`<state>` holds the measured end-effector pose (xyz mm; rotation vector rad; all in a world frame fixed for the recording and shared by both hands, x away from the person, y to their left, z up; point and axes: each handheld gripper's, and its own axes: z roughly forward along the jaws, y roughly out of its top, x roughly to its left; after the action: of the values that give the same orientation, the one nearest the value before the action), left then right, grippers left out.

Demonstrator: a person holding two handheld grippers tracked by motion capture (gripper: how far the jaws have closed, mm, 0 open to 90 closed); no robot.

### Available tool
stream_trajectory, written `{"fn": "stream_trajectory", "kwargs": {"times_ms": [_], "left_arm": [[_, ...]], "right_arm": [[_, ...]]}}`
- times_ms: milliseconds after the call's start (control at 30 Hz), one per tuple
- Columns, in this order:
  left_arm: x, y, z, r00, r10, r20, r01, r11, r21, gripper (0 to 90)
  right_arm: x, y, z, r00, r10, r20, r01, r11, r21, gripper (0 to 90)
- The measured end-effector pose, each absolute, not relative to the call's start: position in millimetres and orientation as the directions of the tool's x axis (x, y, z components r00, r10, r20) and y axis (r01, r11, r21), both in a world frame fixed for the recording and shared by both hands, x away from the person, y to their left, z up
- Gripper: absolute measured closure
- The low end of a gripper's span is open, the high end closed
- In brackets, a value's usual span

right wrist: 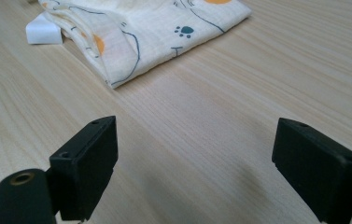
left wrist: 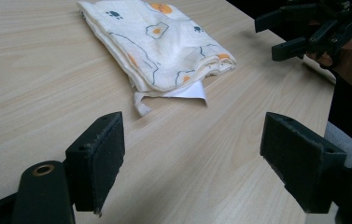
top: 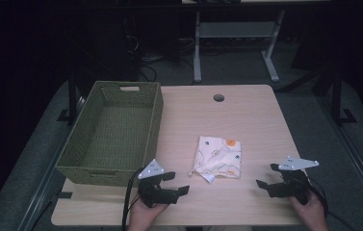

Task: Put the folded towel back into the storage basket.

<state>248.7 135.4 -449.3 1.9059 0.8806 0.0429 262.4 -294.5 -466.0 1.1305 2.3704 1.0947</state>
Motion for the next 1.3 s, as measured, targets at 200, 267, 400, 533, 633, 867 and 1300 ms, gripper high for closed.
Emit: {"fn": "stream_trajectory", "kwargs": {"times_ms": [200, 267, 400, 533, 633, 867, 1300], "left_arm": [[253, 130, -442, 0.737, 0.578, -0.352, 0.566, -0.242, 0.788, 22.0], [256, 126, -436, 0.744, 0.571, -0.347, 0.559, -0.248, 0.791, 22.2], [264, 117, -427, 0.750, 0.560, -0.354, 0.560, -0.252, 0.789, 22.2], [272, 105, -421, 0.761, 0.547, -0.350, 0.559, -0.277, 0.782, 22.2], [277, 96, -418, 0.765, 0.547, -0.338, 0.554, -0.292, 0.780, 22.6], [295, 76, -414, 0.767, 0.541, -0.346, 0.569, -0.322, 0.757, 22.8], [322, 53, -411, 0.757, 0.553, -0.347, 0.590, -0.350, 0.728, 23.7]], "right_arm": [[262, -294, -465, -0.648, 0.760, 0.059, 0.533, 0.396, 0.748, 13.9], [262, -294, -465, -0.646, 0.761, 0.059, 0.534, 0.395, 0.747, 13.9], [261, -293, -464, -0.643, 0.764, 0.057, 0.533, 0.393, 0.749, 13.9], [261, -293, -463, -0.644, 0.763, 0.060, 0.533, 0.390, 0.751, 13.9], [262, -293, -463, -0.644, 0.763, 0.059, 0.532, 0.391, 0.751, 13.9], [262, -294, -462, -0.642, 0.764, 0.066, 0.531, 0.381, 0.756, 13.9], [262, -295, -462, -0.646, 0.760, 0.074, 0.529, 0.376, 0.761, 13.9]]}}
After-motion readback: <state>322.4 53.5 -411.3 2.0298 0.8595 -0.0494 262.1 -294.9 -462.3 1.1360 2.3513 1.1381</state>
